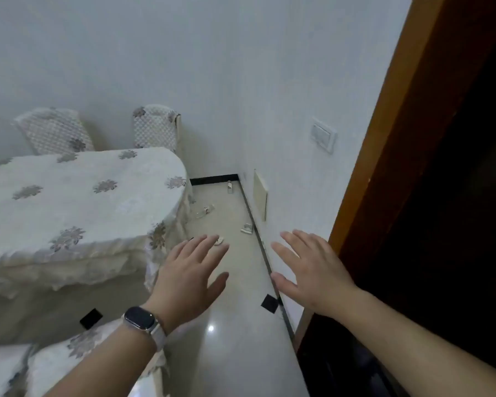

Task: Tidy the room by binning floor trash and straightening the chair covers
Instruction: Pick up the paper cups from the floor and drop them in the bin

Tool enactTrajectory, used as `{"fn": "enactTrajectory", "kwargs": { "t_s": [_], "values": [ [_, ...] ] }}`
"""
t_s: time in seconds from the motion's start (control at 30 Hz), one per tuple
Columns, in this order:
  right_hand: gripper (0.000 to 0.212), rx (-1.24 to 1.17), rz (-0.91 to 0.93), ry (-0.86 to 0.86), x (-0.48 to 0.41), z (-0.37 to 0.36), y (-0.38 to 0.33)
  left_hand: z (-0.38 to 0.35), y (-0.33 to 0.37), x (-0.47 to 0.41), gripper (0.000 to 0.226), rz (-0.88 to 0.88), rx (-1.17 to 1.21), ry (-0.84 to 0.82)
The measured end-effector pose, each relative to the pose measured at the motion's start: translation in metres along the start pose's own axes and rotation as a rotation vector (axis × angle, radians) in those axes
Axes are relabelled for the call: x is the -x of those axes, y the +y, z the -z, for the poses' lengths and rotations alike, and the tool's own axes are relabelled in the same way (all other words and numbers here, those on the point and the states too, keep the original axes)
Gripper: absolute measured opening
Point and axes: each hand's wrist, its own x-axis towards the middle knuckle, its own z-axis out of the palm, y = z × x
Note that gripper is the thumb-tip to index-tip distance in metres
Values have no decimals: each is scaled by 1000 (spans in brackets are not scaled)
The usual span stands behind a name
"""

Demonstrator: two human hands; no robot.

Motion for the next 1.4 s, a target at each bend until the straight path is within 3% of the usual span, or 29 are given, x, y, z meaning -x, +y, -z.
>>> {"fn": "enactTrajectory", "kwargs": {
  "t_s": [0.37,0.63,1.0,1.4],
  "values": [
    [61,29,-60,-99,-147,-42,3,-40,-117,-103,51,-6,53,63],
    [55,11,26,-50,-236,-83,16,-81,-184,-146,53,76,77,20],
    [55,-161,5,-96,-365,-180,104,-148,-232,-275,54,195,84,-80],
    [52,-280,-115,-46,-470,-253,192,-197,-276,-408,52,189,-8,-149]
  ]
}}
